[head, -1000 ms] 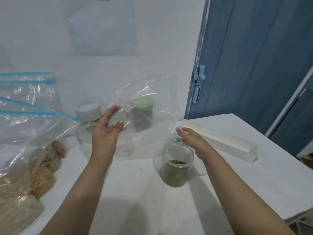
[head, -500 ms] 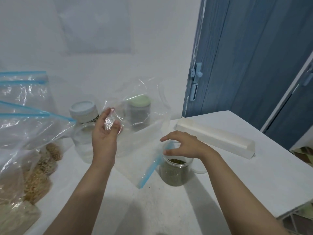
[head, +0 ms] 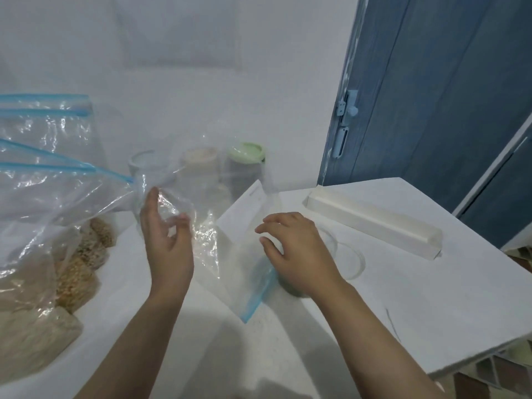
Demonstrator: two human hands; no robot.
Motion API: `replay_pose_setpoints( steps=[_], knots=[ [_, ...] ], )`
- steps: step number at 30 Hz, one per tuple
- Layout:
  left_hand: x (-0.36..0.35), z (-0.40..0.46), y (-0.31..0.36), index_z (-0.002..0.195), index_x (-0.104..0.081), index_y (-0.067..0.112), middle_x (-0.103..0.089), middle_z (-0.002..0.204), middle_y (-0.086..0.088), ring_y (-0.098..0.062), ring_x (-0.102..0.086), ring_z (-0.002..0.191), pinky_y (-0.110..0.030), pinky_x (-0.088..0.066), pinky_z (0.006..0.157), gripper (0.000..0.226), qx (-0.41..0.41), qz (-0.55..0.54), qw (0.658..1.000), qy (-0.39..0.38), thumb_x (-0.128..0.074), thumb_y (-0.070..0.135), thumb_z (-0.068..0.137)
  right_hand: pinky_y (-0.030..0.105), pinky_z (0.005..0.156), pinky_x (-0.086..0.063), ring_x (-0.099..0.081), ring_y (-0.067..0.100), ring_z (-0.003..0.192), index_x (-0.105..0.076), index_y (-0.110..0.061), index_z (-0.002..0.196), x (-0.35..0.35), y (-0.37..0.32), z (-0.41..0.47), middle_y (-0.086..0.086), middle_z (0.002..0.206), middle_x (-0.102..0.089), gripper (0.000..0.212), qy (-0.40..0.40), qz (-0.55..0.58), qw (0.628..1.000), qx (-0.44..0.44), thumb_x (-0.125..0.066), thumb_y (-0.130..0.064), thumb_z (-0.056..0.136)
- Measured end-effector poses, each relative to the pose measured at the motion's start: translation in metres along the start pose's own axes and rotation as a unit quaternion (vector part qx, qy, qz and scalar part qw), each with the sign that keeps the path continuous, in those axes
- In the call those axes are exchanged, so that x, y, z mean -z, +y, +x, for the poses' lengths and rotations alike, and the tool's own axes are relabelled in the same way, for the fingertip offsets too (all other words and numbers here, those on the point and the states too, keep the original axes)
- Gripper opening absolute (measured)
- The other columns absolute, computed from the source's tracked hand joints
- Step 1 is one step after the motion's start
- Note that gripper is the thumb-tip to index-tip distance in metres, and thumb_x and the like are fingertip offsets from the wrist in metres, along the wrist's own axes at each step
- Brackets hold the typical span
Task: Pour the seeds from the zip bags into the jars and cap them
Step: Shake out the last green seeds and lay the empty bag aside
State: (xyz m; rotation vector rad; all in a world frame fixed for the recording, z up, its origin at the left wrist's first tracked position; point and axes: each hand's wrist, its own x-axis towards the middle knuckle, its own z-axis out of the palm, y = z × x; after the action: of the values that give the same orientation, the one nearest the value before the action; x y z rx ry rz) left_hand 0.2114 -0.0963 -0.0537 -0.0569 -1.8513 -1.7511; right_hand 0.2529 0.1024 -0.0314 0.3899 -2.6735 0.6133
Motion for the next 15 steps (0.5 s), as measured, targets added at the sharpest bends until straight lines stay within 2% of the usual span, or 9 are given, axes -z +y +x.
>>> replay_pose_setpoints(
  steps=[2,4,7,9,11,12,13,15],
  knots=[
    [0.013,-0.008,-0.009,0.145,-0.033,0.045,-0.033,0.132,0.041,-0.001,-0.057,0.096,-0.039,-0.052,0.097,0.061,0.01,0.027,0.999,0.02,-0.054,0.009,0.1,0.032,0.098,-0.042,-0.052,0.019,0.117,-0.07,-0.018,0.116,-0.016,-0.015,-0.007,-0.003,0.121,-0.064,0.025,0.015,0.039,0.999,0.034,-0.056,-0.026,0.097],
    [0.025,-0.014,-0.015,0.145,-0.032,0.046,-0.033,0.125,0.048,-0.006,-0.057,0.092,-0.047,-0.054,0.095,0.064,0.017,0.041,0.998,0.035,-0.056,0.008,0.099,0.031,0.1,-0.044,-0.045,0.014,0.126,-0.064,-0.019,0.128,-0.035,-0.029,-0.016,-0.005,0.133,-0.057,0.034,-0.051,0.067,0.996,0.034,-0.057,-0.034,0.099],
    [0.043,-0.024,-0.021,0.143,-0.028,0.051,-0.031,0.127,0.049,-0.003,-0.056,0.09,-0.028,-0.051,0.086,0.069,0.002,0.074,0.997,0.032,-0.057,0.007,0.098,0.032,0.115,-0.029,-0.024,0.013,0.145,-0.039,-0.026,0.15,-0.067,-0.031,-0.033,-0.005,0.159,-0.031,0.073,-0.198,0.068,0.978,0.014,-0.052,-0.063,0.089],
    [0.057,-0.032,-0.027,0.144,-0.026,0.047,-0.032,0.133,0.043,0.003,-0.055,0.087,-0.019,-0.051,0.077,0.071,-0.022,0.094,0.995,0.028,-0.058,0.004,0.097,0.037,0.122,-0.017,-0.018,0.017,0.149,-0.03,-0.028,0.154,-0.088,-0.023,-0.044,-0.002,0.164,-0.021,0.089,-0.253,0.03,0.967,0.028,-0.048,-0.074,0.08],
    [0.07,-0.043,-0.037,0.146,-0.028,0.036,-0.034,0.134,0.035,0.005,-0.054,0.084,-0.01,-0.05,0.069,0.069,-0.034,0.116,0.992,0.029,-0.058,0.0,0.096,0.039,0.122,-0.009,-0.015,0.016,0.151,-0.03,-0.031,0.154,-0.103,-0.013,-0.055,-0.005,0.164,-0.019,0.09,-0.279,0.011,0.96,0.022,-0.047,-0.076,0.079],
    [0.077,-0.047,-0.042,0.146,-0.029,0.033,-0.035,0.134,0.033,0.005,-0.054,0.083,-0.008,-0.049,0.068,0.068,-0.029,0.125,0.991,0.032,-0.059,-0.001,0.095,0.039,0.121,-0.01,-0.017,0.014,0.15,-0.035,-0.033,0.152,-0.107,-0.011,-0.059,-0.007,0.163,-0.024,0.087,-0.266,0.023,0.964,0.016,-0.043,-0.078,0.077],
    [0.083,-0.051,-0.046,0.145,-0.029,0.033,-0.036,0.133,0.031,0.005,-0.054,0.084,-0.008,-0.049,0.068,0.068,-0.022,0.134,0.99,0.035,-0.061,0.0,0.094,0.038,0.12,-0.014,-0.023,0.012,0.148,-0.043,-0.035,0.147,-0.11,-0.009,-0.063,-0.009,0.16,-0.032,0.081,-0.239,0.043,0.97,0.01,-0.041,-0.077,0.078],
    [0.093,-0.056,-0.05,0.147,-0.033,0.03,-0.038,0.132,0.025,0.002,-0.052,0.091,-0.014,-0.048,0.074,0.066,-0.012,0.153,0.988,0.035,-0.063,0.005,0.094,0.036,0.114,-0.028,-0.041,0.008,0.137,-0.061,-0.034,0.131,-0.114,-0.009,-0.067,-0.01,0.145,-0.053,0.052,-0.169,0.071,0.983,0.013,-0.05,-0.061,0.088]
  ],
)
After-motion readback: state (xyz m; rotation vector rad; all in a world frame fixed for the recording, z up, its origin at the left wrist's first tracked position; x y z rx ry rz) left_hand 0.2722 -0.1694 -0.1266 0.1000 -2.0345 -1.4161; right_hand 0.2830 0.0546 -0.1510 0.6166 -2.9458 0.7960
